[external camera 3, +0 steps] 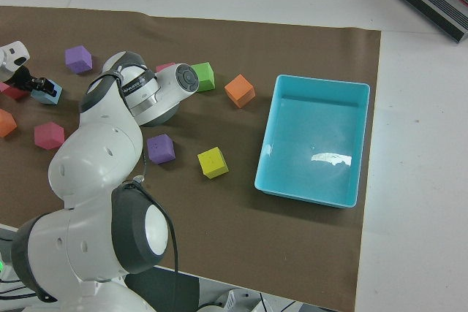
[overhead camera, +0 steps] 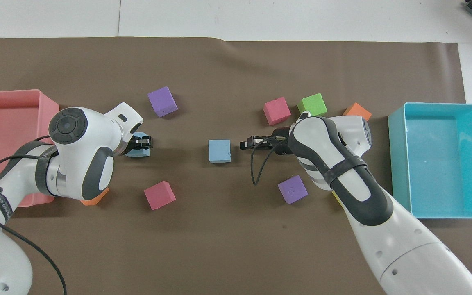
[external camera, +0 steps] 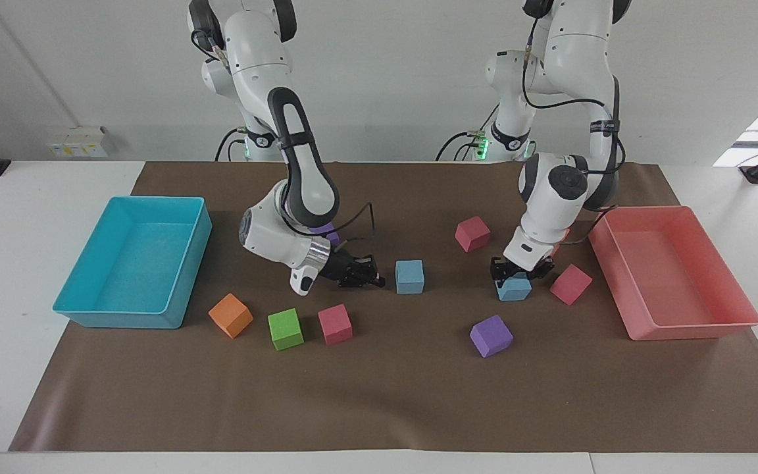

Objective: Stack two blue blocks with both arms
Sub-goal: 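Carry the held blue cube with the left gripper over the center cube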

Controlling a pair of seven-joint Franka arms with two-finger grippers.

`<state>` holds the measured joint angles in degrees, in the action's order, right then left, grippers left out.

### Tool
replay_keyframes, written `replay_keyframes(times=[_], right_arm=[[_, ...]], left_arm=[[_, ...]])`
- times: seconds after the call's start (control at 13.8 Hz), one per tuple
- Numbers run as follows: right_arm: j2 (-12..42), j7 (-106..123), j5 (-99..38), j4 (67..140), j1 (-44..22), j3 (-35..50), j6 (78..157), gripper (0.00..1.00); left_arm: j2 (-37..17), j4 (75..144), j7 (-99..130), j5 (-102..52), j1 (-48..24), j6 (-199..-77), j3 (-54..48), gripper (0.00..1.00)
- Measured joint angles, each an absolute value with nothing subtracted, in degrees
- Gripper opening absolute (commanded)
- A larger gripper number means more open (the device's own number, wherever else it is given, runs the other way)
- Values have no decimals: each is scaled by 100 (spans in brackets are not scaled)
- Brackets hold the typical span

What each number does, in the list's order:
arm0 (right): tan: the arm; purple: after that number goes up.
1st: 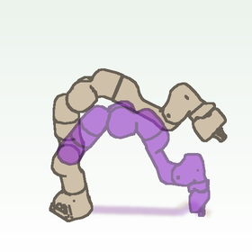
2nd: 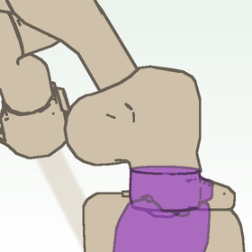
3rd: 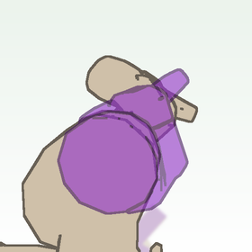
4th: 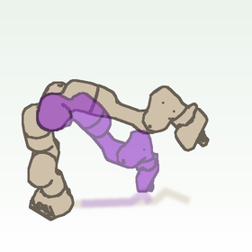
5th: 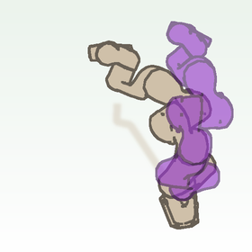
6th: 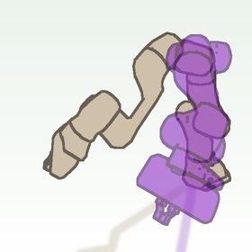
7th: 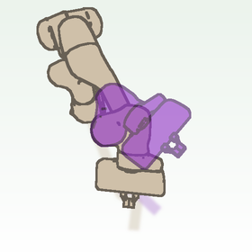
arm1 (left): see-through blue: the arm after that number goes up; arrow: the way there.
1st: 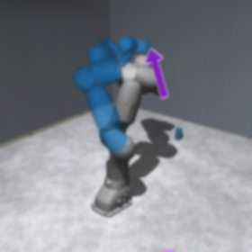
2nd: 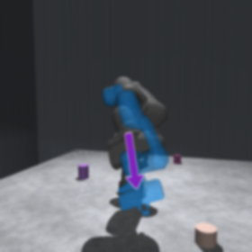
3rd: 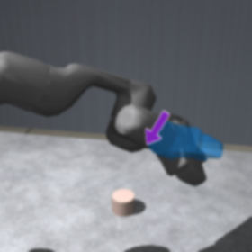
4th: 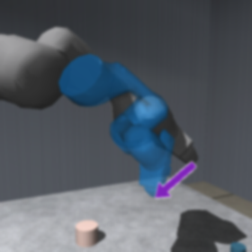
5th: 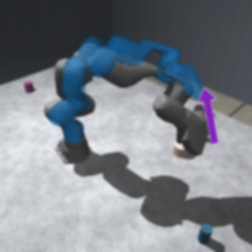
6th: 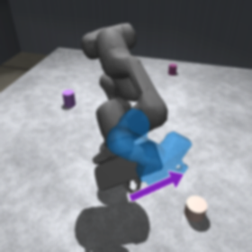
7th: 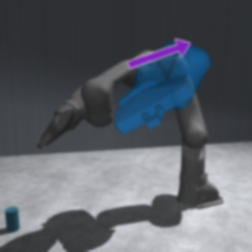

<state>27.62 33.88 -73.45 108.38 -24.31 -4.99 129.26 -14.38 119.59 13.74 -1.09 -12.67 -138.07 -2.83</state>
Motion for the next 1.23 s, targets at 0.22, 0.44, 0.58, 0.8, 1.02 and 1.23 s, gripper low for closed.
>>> replay_keyframes(times=[0.22, 0.44, 0.58, 0.8, 1.02, 1.23], right_arm=[[2762, 3388, -7345, 10839, -2431, -499, 12927, 0], [2762, 3388, -7345, 10839, -2431, -499, 12929, 0], [2762, 3388, -7345, 10839, -2447, -498, 12929, 0], [2762, 3388, -7416, 10840, -2477, -498, 12929, 0], [2762, 3388, -7428, 10840, -2481, -498, 12929, 0], [2762, 3388, -7428, 10841, -2486, -498, 12929, 0]], left_arm=[[-1399, 11913, 1374, -109, -1283, -13807, -294, 11], [-1177, 11666, 1374, -109, -1392, -13467, -310, 12], [-1032, 11223, 1375, -108, -1523, -12783, -326, 12], [-1016, 10642, 1726, 30, -1974, -12252, -336, 10], [-1109, 10500, 2235, 79, -2496, -12251, -350, 10], [-1399, 10306, 2829, 96, -3012, -12270, -355, 10]])
